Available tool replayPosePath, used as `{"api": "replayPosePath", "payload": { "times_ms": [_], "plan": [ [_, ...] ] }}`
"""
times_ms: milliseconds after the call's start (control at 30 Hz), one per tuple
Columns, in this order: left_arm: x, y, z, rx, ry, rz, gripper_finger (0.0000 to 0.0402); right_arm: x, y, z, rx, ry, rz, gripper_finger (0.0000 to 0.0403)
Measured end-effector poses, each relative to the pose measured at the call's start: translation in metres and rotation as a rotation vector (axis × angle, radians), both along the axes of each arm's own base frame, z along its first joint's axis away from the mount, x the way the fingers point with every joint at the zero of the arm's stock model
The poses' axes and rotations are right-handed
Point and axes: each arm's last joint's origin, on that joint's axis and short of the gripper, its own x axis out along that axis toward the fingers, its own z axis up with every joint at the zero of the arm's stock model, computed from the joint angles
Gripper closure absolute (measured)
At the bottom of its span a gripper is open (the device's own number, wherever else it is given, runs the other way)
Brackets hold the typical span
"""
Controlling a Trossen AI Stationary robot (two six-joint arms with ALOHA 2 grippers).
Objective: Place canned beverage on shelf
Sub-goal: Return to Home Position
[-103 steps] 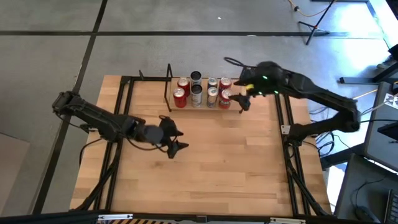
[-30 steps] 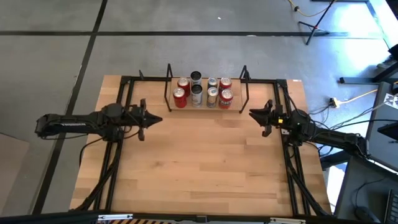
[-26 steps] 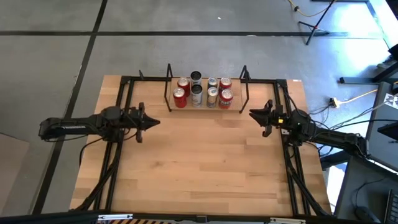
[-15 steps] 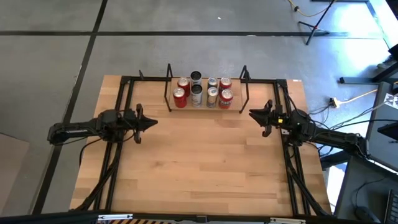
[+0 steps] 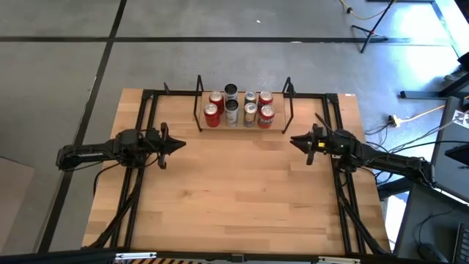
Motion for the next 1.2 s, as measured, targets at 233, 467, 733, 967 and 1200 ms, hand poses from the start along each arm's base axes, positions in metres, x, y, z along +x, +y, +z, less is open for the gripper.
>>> {"api": "replayPosePath", "payload": {
  "times_ms": [233,467,733,967,1200],
  "plan": [
    [0.0,0.0,0.0,0.0,0.0,0.0,0.0397,0.0,0.0,-0.001,0.0,0.011,-0.01,0.0326],
    [0.0,0.0,0.0,0.0,0.001,0.001,0.0397,0.0,0.0,-0.001,0.001,0.012,-0.01,0.0326],
    [0.0,0.0,0.0,0.0,0.001,0.001,0.0397,0.0,0.0,-0.001,0.001,0.013,-0.01,0.0327],
    [0.0,0.0,0.0,0.0,0.001,0.002,0.0397,-0.007,0.004,0.011,-0.041,-0.128,-0.005,0.0327],
    [0.0,0.0,0.0,0.0,0.001,0.005,0.0397,-0.013,0.005,0.029,-0.091,-0.299,-0.011,0.0326]
  ]
}}
